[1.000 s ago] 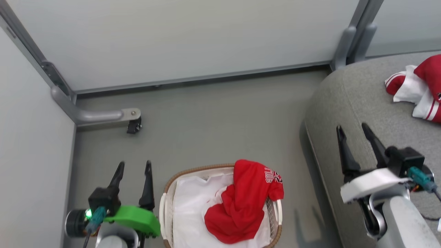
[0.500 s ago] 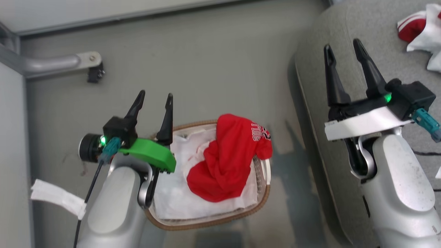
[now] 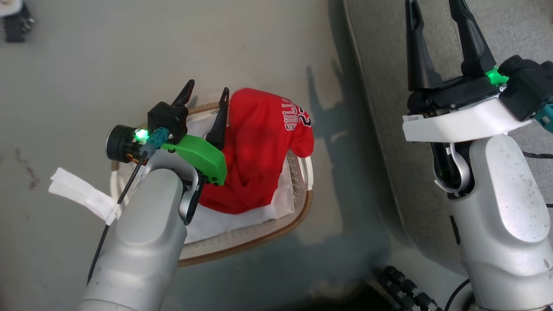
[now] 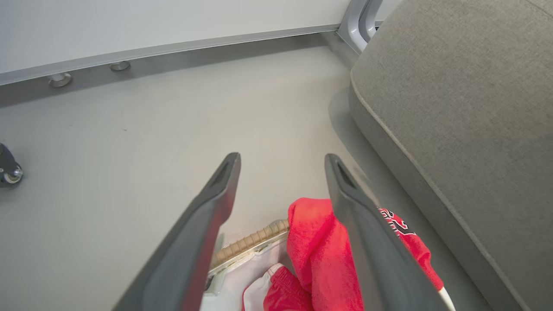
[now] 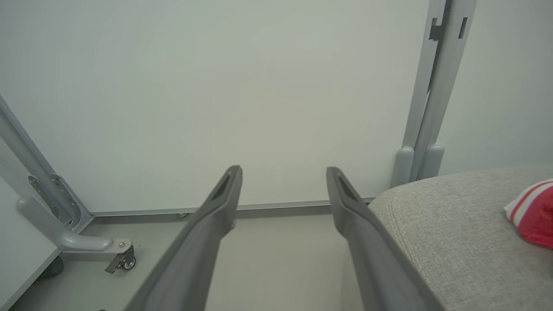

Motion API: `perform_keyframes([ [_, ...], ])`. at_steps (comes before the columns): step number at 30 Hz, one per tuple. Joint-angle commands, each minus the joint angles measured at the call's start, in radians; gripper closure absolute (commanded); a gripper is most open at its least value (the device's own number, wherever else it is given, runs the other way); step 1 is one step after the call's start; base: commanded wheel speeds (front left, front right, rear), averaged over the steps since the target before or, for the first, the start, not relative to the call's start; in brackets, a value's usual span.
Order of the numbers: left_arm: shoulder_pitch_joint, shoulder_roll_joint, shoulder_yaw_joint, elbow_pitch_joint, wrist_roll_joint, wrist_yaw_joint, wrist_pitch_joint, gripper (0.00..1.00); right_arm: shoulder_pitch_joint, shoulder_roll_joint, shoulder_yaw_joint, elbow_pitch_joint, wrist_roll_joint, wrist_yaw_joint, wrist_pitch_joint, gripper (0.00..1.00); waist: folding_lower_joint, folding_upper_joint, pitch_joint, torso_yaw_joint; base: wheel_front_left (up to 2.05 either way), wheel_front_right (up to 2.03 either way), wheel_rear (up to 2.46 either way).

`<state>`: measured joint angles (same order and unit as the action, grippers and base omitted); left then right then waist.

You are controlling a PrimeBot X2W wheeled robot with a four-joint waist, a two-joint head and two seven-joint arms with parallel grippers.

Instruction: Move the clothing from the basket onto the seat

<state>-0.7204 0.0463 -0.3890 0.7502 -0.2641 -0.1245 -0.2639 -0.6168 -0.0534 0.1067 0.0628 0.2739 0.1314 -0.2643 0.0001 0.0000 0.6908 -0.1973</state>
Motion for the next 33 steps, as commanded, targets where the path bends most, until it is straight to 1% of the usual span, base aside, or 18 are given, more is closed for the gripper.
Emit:
perform_keyframes([
  [1,-0.026,0.008,-0.008,0.017,-0.012,-0.006,-0.001,0.00,-0.019,0.002,0.005,-0.010,0.016,-0.001,0.000,0.00,-0.0001,0.0000,0.116,-0.089,0.00,0.00,0.00],
  [7,-0.066,0.008,-0.043,0.124,-0.026,-0.007,-0.001,0.00,-0.032,0.002,0.018,-0.030,0.062,-0.001,0.000,0.00,-0.0001,0.0000,0.165,-0.120,0.00,0.00,0.00],
  [10,-0.083,0.008,-0.076,0.170,-0.048,-0.007,-0.001,0.00,-0.032,0.002,0.021,-0.040,0.077,-0.001,0.000,0.00,-0.0001,0.0000,0.187,-0.131,0.00,0.00,0.00],
  [22,-0.140,0.008,-0.185,0.368,-0.164,-0.008,0.001,0.00,-0.033,0.002,0.034,-0.054,0.092,-0.001,0.000,0.00,-0.0001,0.0000,0.249,-0.138,0.00,0.00,0.00],
  [26,-0.159,0.008,-0.231,0.423,-0.200,-0.008,0.032,0.00,-0.034,0.001,0.033,-0.060,0.092,-0.001,0.000,0.00,-0.0001,0.0000,0.262,-0.136,0.00,0.00,0.00],
  [33,-0.195,0.016,-0.308,0.497,-0.197,-0.008,0.097,0.00,-0.045,0.002,0.021,-0.069,0.084,-0.001,0.000,0.00,-0.0001,0.0000,0.281,-0.127,0.00,0.00,0.00],
])
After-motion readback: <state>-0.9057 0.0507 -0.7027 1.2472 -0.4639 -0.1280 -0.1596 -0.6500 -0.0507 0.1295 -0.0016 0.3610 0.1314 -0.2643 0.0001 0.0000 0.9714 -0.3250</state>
